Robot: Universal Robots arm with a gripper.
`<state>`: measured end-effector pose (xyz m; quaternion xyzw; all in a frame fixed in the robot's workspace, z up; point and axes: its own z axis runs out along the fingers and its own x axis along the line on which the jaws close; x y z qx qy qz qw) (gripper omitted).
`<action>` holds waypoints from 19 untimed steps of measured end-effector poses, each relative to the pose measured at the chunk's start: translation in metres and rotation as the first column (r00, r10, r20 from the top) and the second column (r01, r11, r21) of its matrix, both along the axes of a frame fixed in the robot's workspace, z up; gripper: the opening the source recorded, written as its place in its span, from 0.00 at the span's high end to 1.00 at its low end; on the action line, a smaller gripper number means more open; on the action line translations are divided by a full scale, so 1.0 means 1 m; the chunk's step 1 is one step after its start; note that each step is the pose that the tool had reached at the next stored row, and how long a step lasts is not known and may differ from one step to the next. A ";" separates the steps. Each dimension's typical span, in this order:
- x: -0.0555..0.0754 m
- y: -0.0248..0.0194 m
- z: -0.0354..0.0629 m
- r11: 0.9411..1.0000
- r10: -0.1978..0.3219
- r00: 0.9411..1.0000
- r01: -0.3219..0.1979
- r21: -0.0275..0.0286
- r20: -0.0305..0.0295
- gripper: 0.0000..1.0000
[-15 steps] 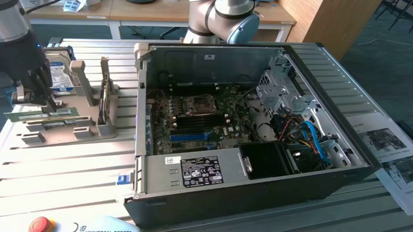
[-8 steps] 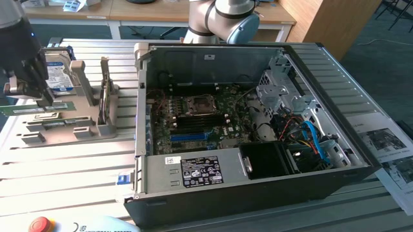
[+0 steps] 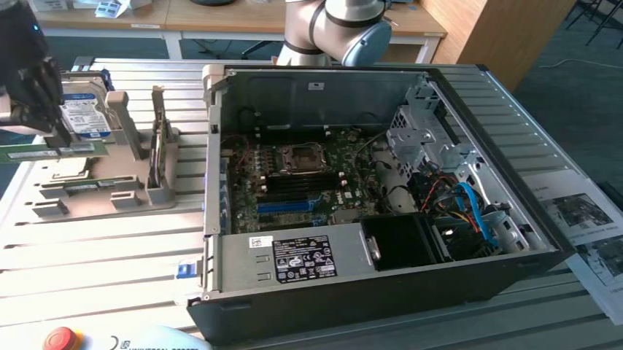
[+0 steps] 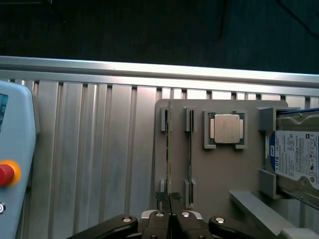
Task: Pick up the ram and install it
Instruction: 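Pick up the ram and move it above insertion slot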
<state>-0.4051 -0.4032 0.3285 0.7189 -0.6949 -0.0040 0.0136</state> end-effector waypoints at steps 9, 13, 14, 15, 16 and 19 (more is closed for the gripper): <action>0.000 0.0000 0.0331 1.000 -0.006 1.000 0.006 -0.005 0.000 0.89; 0.000 0.0000 0.0481 1.000 -0.008 1.000 0.008 -0.007 0.000 0.89; 0.000 0.0000 0.0517 1.000 -0.008 1.000 0.008 -0.008 0.000 0.89; 0.000 0.0000 0.0554 1.000 -0.009 1.000 0.009 -0.009 0.000 0.89; 0.000 0.0000 0.0587 1.000 -0.009 1.000 0.009 -0.009 0.000 0.89; 0.000 0.0000 0.0687 1.000 -0.010 1.000 0.010 -0.010 0.000 0.89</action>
